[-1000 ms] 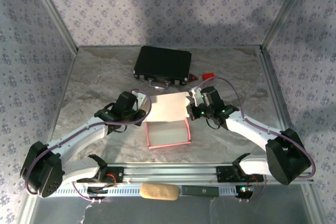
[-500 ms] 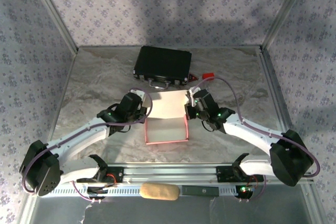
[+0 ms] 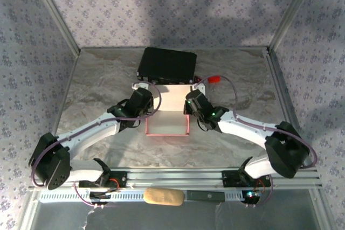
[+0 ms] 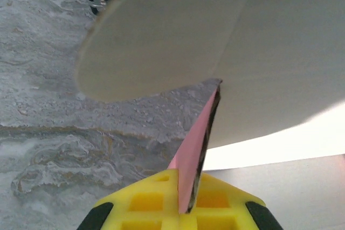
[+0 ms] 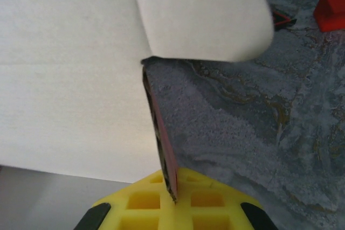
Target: Fold the paper box
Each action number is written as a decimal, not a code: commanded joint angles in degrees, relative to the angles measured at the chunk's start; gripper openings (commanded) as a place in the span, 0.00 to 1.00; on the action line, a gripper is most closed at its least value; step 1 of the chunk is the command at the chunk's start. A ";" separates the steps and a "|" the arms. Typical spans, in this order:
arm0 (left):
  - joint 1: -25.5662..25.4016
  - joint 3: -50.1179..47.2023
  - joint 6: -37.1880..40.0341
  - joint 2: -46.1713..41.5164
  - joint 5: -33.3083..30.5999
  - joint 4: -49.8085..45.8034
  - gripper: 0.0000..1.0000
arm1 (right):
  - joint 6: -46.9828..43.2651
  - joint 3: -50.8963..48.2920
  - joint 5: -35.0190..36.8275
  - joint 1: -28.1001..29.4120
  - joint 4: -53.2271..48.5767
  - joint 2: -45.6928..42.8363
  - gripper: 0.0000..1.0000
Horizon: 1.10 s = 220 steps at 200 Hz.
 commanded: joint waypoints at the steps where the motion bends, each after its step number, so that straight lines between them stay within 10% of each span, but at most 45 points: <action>1: -0.04 3.21 -1.73 1.51 -0.44 5.36 0.00 | 4.89 3.23 3.53 1.58 0.16 2.74 0.00; 136: -0.46 -22.87 2.70 -10.80 6.94 40.88 0.00 | 6.22 -13.70 6.57 6.13 32.91 4.14 0.00; 220: -3.63 -29.64 1.03 -12.76 4.67 43.53 0.00 | 6.11 -16.30 9.67 9.63 30.34 3.68 0.00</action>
